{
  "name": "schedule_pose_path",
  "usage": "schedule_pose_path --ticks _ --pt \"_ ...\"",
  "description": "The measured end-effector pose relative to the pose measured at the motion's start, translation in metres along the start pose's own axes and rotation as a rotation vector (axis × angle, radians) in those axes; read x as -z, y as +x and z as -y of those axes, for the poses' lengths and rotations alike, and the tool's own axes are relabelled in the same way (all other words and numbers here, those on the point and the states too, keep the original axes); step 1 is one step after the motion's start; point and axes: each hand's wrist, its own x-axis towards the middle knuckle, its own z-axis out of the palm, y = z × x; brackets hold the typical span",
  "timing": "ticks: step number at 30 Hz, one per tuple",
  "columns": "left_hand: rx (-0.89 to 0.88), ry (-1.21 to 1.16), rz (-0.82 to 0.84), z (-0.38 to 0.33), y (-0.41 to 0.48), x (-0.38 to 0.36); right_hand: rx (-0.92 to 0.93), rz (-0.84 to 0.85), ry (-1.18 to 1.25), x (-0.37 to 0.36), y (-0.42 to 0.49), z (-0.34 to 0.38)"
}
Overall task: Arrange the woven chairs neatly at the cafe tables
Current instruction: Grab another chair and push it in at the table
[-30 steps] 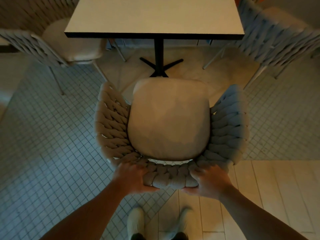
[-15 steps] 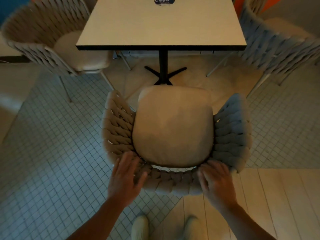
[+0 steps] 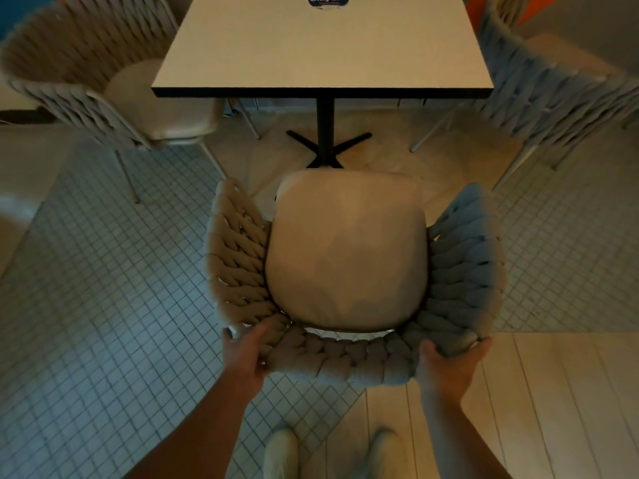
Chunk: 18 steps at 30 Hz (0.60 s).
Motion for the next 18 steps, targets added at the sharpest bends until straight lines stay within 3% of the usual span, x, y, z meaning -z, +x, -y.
schedule_pose_path --ticks 5,18 --pt "-0.012 -0.02 0.011 -0.002 0.002 0.002 -0.217 0.004 0.32 -0.003 0.014 0.002" --pt "-0.045 -0.04 -0.01 -0.024 0.033 0.005 -0.254 0.086 0.398 -0.033 0.019 0.01"
